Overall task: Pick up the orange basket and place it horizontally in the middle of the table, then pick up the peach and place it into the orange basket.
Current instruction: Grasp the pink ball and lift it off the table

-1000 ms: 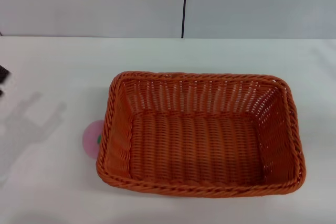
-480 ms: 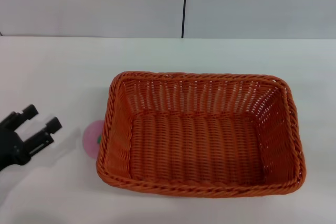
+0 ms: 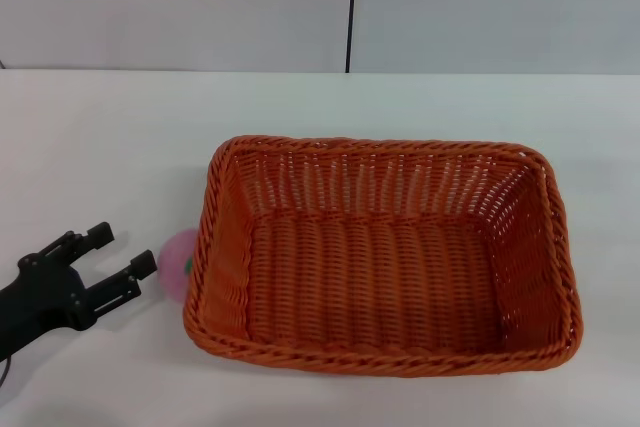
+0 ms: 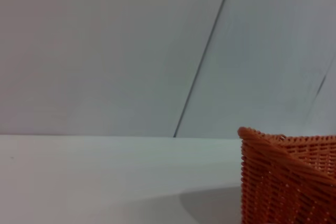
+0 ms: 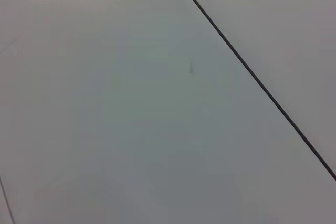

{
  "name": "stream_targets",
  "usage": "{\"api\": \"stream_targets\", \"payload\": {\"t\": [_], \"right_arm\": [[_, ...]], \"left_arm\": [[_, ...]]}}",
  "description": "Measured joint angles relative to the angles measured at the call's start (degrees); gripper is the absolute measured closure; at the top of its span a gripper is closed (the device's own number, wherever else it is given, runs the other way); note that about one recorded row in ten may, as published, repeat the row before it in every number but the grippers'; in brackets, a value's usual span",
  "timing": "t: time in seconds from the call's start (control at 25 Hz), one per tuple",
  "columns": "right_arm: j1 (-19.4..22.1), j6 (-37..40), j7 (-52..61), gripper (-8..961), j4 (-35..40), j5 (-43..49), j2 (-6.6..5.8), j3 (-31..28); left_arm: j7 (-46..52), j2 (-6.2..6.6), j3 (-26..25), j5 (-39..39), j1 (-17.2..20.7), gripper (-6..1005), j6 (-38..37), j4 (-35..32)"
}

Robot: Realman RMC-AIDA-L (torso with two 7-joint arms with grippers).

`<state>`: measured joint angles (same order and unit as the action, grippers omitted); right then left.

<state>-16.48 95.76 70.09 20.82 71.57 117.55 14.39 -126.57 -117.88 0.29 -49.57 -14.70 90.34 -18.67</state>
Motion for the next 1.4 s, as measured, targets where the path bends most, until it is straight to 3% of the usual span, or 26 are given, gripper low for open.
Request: {"api": "stream_targets", "payload": {"t": [0.16,0.36,1.16,1.4], "right_arm": [[-0.06,0.03,0.03,446,-0.05,-0.02,0.01,-0.02],[-0.14,0.04,0.07,446,-0.08,-0.03,0.04,-0.1],[-0.4,-0.41,-0.08,445,-0.18,-0.03,0.29,-0.15],[-0.4,-0.41,-0.22,445,-0.82,-0.03,0.3,-0.23]], "left_arm": [[0.05,0.0,0.66,0.0,-0.35,188,-0.4,0.1],[0.76,-0.13,5.23,-0.01,-1.92,188,-0.51,0.29],[0.89,-0.26,9.66,0.0,-2.71,188,-3.13,0.9],[0.88,-0.33,10.53,0.0,-2.86,282,-3.34,1.47]]}}
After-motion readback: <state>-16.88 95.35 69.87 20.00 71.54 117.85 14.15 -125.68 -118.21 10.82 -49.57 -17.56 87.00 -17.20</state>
